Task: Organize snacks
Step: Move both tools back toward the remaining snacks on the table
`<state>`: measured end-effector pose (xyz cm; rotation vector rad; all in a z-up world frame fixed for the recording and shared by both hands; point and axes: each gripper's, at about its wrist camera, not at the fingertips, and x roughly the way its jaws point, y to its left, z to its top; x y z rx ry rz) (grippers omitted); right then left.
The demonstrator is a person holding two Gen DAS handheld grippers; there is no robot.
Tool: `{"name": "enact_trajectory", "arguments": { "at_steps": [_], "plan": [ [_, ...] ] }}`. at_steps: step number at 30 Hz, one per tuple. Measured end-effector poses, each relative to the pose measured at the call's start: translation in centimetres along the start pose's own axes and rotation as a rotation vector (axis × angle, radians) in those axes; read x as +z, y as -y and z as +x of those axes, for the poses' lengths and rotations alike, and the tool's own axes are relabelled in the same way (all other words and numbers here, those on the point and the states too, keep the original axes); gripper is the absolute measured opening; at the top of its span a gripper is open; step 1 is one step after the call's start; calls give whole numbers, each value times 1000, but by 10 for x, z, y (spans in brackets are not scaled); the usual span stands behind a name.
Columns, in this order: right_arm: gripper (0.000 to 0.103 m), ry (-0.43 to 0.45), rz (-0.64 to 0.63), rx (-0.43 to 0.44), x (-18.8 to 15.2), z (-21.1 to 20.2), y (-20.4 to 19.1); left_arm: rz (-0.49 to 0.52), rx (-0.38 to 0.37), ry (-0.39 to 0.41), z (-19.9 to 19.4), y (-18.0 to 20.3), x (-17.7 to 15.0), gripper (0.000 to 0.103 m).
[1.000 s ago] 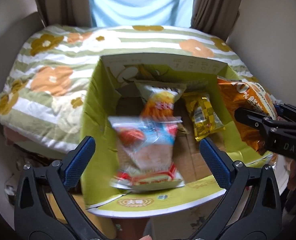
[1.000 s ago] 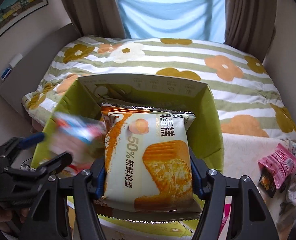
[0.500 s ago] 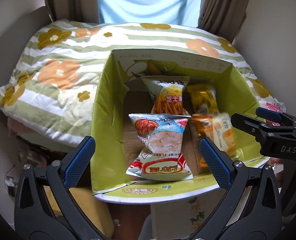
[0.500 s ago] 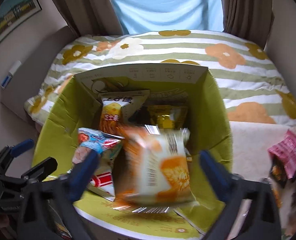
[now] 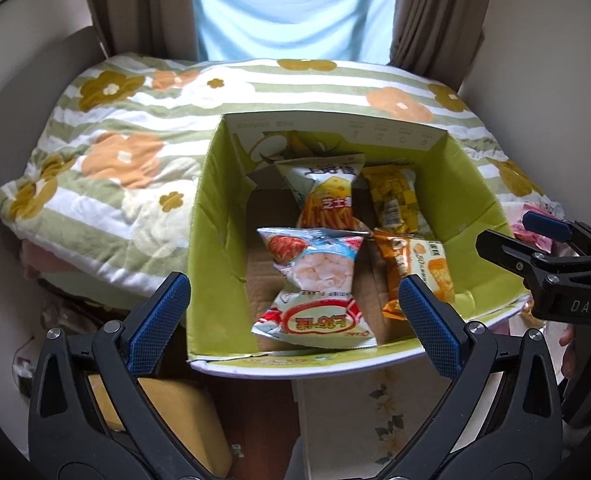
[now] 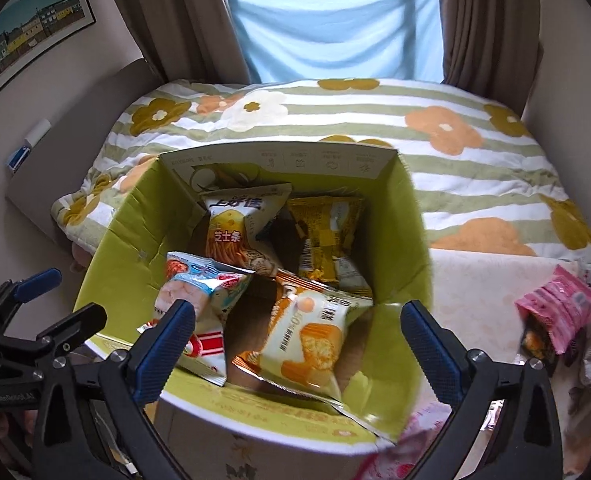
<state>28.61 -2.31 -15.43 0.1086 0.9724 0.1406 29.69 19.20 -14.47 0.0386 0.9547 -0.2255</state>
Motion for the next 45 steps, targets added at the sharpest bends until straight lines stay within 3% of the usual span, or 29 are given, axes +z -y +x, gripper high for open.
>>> {"name": "enact_trajectory", "arguments": {
  "at_steps": [10, 15, 22, 28, 34, 45],
  "plan": [
    [102, 49, 18, -27, -10, -49, 26, 30, -102, 18, -18, 49, -8, 103],
    [102, 56, 54, -85, -17, -78, 68, 60, -136, 31, -27, 94, -17, 103],
    [102, 55, 36, -77, -46, -104, 122, 46, -100, 23, -32, 157, -32, 103],
    [102, 34, -31, -64, -71, -119, 175, -23, -81, -9, -27, 198, -46, 103],
    [102, -13, -111, -16, -97, -111, 224, -55, -16, -26, -13, 234, -70, 103],
    [102, -99, -260, 93, -141, -44, 256, -85, -101, -127, 69, 257, -119, 103]
  ]
}}
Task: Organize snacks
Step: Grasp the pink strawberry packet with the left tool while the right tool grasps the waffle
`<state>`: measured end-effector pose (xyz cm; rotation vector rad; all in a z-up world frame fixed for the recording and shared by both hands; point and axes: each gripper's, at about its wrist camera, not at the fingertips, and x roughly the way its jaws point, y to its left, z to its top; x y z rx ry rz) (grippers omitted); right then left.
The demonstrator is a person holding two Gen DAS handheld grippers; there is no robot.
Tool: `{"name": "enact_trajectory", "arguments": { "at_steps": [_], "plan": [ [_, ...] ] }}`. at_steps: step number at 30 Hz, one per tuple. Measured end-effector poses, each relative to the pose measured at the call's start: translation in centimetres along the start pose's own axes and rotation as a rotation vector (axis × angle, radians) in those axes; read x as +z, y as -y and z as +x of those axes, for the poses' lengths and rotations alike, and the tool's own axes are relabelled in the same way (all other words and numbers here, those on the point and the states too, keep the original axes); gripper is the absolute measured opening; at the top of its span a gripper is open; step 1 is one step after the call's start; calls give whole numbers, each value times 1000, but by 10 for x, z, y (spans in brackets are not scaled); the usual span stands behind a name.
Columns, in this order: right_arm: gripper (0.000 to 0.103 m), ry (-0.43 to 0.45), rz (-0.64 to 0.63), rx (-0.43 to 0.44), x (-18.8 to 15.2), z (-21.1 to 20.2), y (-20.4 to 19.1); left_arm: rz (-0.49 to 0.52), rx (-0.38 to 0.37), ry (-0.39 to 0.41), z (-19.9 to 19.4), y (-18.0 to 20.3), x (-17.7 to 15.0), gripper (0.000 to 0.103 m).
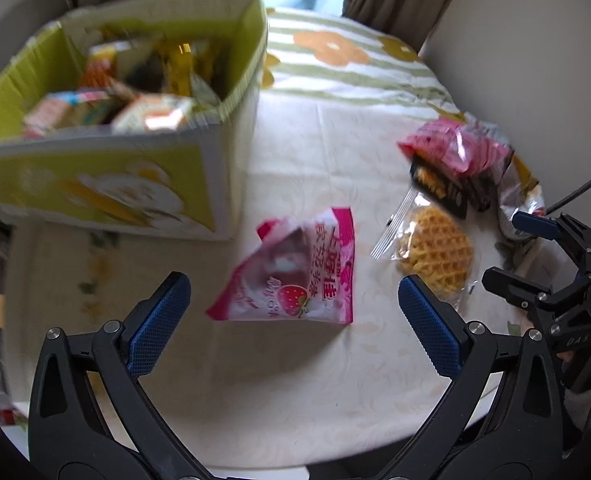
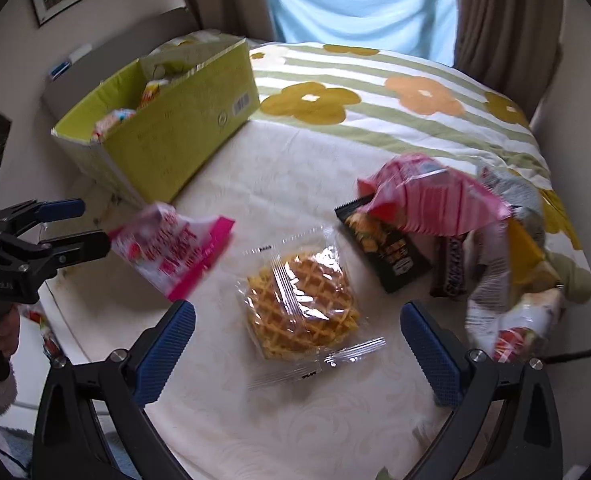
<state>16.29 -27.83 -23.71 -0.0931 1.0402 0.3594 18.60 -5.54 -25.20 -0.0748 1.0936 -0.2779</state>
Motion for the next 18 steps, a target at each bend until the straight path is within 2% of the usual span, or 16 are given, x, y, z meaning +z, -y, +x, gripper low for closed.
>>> {"name": "enact_trajectory", "arguments": {
  "at_steps": [8, 12, 15, 18],
  "plan": [
    [102, -1, -94, 9, -9, 38, -1, 25, -12, -26, 49, -3, -3, 103],
    [102, -24, -110, 21, -12, 54, -1, 29, -25, -61, 65, -3, -1, 80],
    [102, -27, -110, 23, -13, 59, 1, 64, -25, -62, 66, 1, 1, 67],
    [102, -29, -103, 23, -13, 63, 4, 82, -15, -67, 66, 3, 1, 62]
  ]
}}
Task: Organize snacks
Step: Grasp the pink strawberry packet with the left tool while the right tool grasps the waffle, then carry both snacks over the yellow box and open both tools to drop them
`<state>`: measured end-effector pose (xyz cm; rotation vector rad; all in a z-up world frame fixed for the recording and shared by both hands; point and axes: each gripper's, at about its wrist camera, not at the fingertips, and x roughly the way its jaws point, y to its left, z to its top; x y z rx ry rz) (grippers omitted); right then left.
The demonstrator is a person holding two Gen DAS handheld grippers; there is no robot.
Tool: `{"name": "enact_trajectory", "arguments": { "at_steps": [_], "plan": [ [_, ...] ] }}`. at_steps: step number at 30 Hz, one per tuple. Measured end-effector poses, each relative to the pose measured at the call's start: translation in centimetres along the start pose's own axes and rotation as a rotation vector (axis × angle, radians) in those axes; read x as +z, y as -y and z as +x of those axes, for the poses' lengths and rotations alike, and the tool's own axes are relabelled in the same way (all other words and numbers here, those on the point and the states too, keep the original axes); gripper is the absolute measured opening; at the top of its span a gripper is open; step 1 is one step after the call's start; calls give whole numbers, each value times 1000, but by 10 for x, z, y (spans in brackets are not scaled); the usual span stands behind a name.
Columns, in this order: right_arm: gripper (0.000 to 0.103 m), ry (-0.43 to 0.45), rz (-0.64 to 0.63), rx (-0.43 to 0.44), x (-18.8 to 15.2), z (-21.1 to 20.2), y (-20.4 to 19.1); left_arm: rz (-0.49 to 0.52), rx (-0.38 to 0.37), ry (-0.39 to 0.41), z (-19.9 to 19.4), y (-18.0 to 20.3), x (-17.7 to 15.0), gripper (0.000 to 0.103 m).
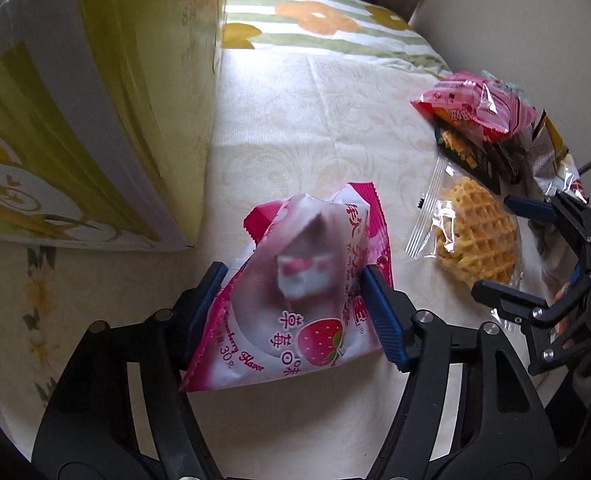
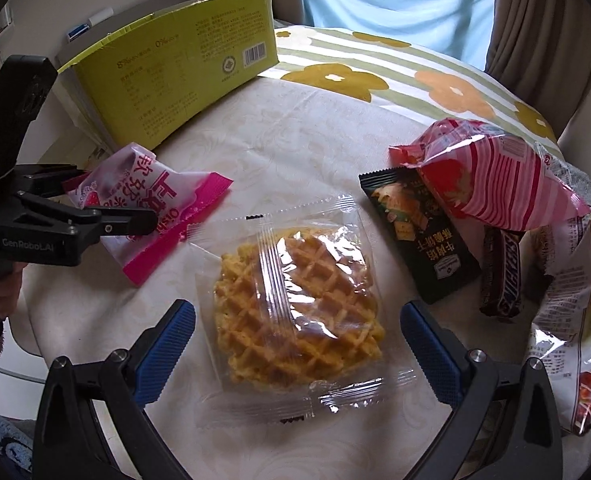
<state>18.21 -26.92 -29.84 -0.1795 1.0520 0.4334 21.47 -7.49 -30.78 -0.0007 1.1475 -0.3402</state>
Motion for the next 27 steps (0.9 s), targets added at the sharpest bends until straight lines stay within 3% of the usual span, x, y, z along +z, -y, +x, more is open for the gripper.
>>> {"name": "enact_trajectory", "arguments": {
  "at_steps": [15, 19, 27],
  "plan": [
    [102, -19, -79, -31, 2, 18, -13, -22, -4, 5, -13, -5, -4, 50],
    [86, -17, -90, -44, 0, 19, -14, -25, 3, 9, -17, -7, -6, 49],
    [73, 11, -83, -37, -1, 11, -16, -43, 0, 18, -24, -6, -9, 48]
  ]
}}
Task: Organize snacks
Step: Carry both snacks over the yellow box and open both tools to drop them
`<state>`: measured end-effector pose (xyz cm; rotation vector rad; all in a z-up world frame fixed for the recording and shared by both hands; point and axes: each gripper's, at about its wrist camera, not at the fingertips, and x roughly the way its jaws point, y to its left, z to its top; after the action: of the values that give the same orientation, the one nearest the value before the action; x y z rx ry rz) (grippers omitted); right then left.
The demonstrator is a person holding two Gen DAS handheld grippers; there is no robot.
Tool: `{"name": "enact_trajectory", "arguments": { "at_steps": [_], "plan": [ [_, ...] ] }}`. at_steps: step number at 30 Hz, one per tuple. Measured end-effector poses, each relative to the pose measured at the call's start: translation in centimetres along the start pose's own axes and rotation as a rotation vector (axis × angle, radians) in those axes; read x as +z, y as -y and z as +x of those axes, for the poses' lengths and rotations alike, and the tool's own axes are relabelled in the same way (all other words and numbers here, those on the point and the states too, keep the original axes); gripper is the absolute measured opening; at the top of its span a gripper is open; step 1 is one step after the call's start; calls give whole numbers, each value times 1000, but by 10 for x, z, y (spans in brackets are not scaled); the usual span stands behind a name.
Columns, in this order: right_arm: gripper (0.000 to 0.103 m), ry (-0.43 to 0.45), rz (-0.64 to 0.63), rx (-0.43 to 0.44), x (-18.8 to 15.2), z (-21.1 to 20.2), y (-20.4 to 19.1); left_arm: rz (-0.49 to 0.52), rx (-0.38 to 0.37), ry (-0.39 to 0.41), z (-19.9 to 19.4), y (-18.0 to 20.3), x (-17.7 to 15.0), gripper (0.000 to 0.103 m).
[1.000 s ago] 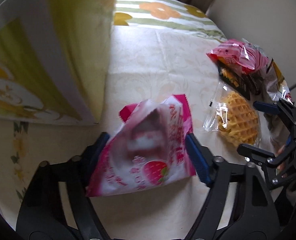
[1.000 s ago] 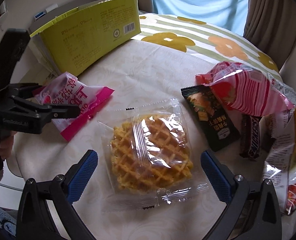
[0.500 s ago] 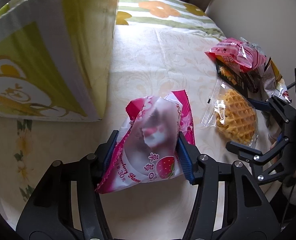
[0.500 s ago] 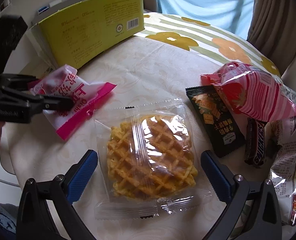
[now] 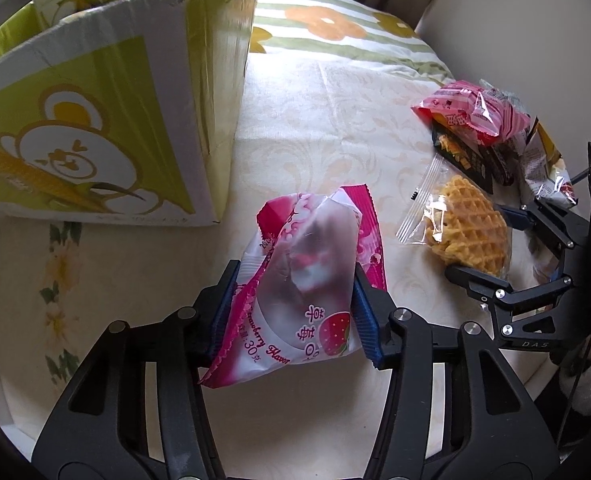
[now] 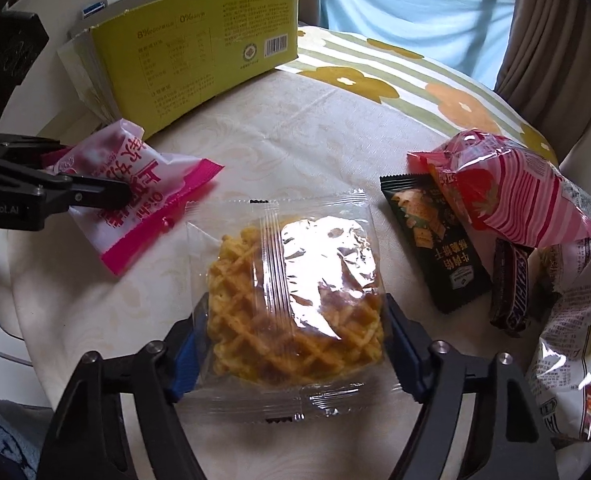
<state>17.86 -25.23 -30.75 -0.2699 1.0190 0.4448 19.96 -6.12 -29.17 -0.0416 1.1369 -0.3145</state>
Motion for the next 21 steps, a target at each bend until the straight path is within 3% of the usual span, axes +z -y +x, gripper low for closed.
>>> {"name": "enact_trajectory", "arguments": {
  "at_steps": [8, 21],
  "plan": [
    [73, 39, 35, 3, 1, -29, -2, -25, -15, 33, -28, 4, 0, 47],
    [73, 136, 132, -11, 43, -126, 6, -100, -13, 233, -143, 13, 23, 47]
  ]
}}
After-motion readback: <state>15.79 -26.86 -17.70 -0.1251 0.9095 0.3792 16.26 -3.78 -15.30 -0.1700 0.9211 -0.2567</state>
